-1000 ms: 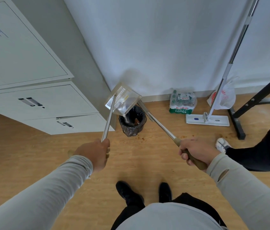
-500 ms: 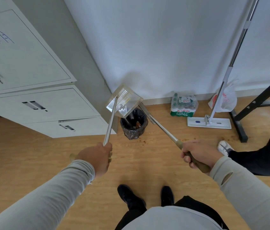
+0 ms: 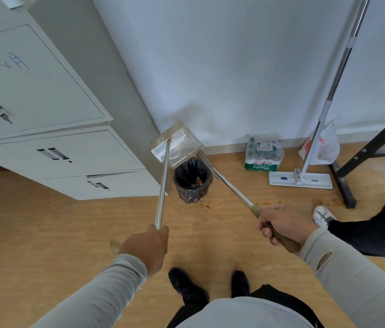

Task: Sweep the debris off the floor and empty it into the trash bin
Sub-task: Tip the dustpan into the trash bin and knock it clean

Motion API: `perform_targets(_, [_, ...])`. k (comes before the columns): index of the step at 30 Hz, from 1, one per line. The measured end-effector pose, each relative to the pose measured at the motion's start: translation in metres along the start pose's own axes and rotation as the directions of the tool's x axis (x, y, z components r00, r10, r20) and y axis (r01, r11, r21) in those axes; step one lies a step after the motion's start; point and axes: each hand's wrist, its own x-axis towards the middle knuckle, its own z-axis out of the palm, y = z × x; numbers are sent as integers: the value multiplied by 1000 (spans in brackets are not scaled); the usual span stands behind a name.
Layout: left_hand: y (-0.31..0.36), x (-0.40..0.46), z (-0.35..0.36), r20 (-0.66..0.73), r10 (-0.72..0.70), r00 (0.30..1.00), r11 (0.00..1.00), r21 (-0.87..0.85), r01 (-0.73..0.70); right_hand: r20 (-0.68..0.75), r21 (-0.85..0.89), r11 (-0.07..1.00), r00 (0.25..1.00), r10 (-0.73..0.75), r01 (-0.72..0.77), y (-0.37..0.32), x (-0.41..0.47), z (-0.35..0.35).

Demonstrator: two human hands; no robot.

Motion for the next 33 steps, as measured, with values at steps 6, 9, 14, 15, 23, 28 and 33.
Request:
perform_targets(6, [8,2,10,-15,15,1000,1000,-27,-15,-16,6,1000,1000,15,-15,5,0,-1])
perform_targets(9, [12,2,8,-12,13,1000,999,-38,-13,-20,10,1000,1000,24,-24,8,2,-4])
perform_targets(14, [15,0,8,13,4,1000,999,-46,-3,-31,36,999,999,26,-25,13,4,-8])
perform_targets(15, [15,0,8,11,2,1000,999,-46,-2,-30,38,999,999,24,-23,13,4,-9])
perform_targets(23, [10,2,9,-14,22,1000,999,-35,-23,-21,50,999,1000,17,-16,13,3,-12])
perform_targets(28, [9,2,10,-31,25,999,998,-49,-26,-23,58,998,1000,4,-3,12,2,-13])
perform_targets(33, [3,-1,16,-18,22,1000,997,-69,-23,-20,16,1000,1000,-17,17,20,-2,-12])
